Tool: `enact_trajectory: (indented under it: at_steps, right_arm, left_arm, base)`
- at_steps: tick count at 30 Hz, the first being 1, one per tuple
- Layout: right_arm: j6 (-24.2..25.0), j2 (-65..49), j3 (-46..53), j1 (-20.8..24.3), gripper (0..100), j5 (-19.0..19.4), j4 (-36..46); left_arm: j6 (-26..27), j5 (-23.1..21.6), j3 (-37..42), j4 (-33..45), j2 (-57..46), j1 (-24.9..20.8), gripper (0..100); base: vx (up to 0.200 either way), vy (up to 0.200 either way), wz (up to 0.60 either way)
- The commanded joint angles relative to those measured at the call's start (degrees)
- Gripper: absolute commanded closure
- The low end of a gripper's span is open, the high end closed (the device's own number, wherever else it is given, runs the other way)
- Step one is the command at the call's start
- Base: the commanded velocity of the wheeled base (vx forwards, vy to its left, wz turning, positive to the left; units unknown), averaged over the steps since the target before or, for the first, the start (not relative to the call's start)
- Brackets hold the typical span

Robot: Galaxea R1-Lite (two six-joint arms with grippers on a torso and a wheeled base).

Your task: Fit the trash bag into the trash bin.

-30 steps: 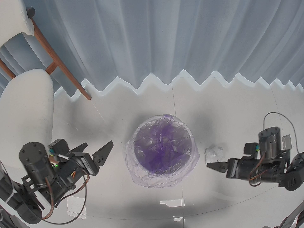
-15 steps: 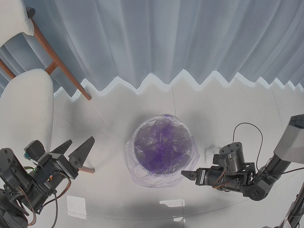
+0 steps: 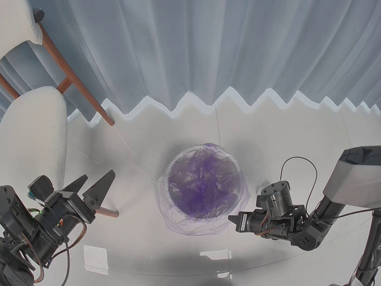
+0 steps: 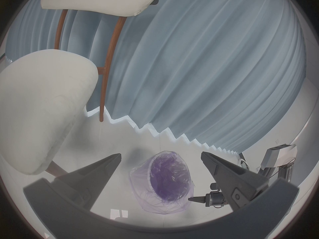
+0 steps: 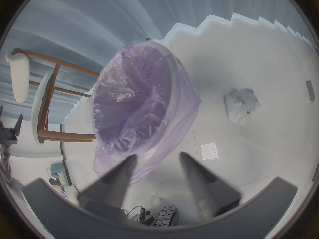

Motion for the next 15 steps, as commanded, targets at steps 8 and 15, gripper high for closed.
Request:
enact_trajectory:
  at_steps: [8,15]
  right_arm:
    - [-6.2,4.6,3.1,1.2,100,0.0,-3.7]
    - [-19.5,13.9,4.0,1.4,100,-2.3,-17.8]
  left_arm:
    - [0.0,0.1,0.3,0.2,0.1,0.1,0]
    - [0.2,0.1,2.3,0.1,0.0,0.1,0]
  base:
    - [0.000,0.000,0.00]
    - [0.000,0.000,0.00]
